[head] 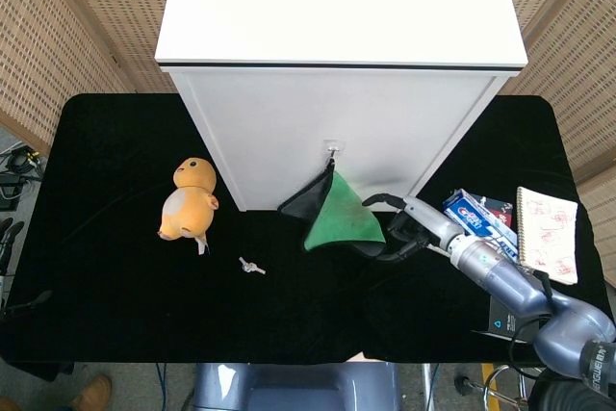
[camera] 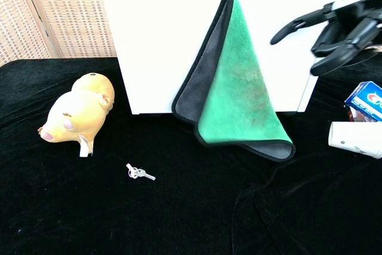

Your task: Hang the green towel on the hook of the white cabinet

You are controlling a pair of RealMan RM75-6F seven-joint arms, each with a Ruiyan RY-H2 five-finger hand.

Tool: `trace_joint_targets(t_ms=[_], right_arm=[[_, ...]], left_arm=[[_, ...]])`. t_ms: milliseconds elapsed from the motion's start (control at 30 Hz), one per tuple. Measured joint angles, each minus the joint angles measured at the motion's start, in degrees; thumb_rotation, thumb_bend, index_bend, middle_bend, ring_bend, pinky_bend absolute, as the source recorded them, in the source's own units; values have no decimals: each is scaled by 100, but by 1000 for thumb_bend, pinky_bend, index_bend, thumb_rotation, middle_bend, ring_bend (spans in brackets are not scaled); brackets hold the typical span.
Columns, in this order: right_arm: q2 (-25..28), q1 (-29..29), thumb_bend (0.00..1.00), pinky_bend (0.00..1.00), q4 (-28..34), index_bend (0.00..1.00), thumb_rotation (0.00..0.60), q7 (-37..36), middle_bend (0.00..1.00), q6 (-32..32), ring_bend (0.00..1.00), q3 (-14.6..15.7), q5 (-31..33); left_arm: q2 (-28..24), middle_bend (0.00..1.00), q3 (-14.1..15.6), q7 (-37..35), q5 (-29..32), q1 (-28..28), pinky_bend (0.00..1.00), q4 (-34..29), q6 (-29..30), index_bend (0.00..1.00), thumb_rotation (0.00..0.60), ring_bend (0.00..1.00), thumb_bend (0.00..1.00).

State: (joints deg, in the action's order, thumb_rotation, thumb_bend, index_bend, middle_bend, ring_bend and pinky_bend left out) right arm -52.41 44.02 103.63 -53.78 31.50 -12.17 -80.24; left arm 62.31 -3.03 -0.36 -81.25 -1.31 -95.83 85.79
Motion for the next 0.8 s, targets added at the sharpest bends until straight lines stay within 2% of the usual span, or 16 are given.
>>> trace_joint_targets(t_ms=[233, 300, 367, 467, 533, 600, 633, 700, 800], right_arm=[[366, -337, 0, 1000, 138, 249, 600, 340, 977, 554, 976, 158, -459], [436, -490, 0, 995, 101, 260, 600, 647, 939, 876, 930, 230, -674], [471, -693, 0, 920, 10, 266, 600, 1078, 875, 1319, 844, 310, -914], [441, -1086, 0, 585, -260, 273, 600, 1874, 664, 2177, 602, 426, -1240], [374, -1376, 0, 291, -486, 250, 600, 2410, 416, 2787, 341, 490, -1394], [246, -1760, 0, 120, -771, 200, 600, 3047, 226, 3516, 137, 562, -1513], [174, -1942, 0, 57, -891, 164, 600, 3315, 132, 3822, 56, 590, -1539], [-48, -2389, 0, 6, -1178, 85, 600, 3847, 32, 4508, 3, 659, -1557], [-464, -3024, 0, 0, -1624, 1, 600, 4294, 0, 5325, 0, 766, -1546]], left_arm=[[-53, 0, 16, -117, -87, 38, 0, -18, 84, 0, 600, 0, 0], [-73, 0, 26, -158, -132, 62, 0, -28, 140, 0, 600, 0, 0], [-89, 0, 35, -193, -173, 86, 0, -36, 193, 0, 600, 0, 0], [-107, 0, 51, -228, -248, 131, 0, -40, 298, 0, 600, 0, 0], [-108, 0, 61, -233, -296, 165, 0, -36, 371, 0, 600, 0, 0], [-99, 0, 73, -223, -323, 192, 0, -23, 416, 0, 600, 0, 0], [-89, 0, 78, -211, -333, 204, 0, -15, 436, 0, 600, 0, 0], [-62, 0, 89, -181, -363, 227, 0, 1, 482, 0, 600, 0, 0], [-33, 0, 101, -182, -428, 251, 0, 23, 547, 0, 600, 0, 0]])
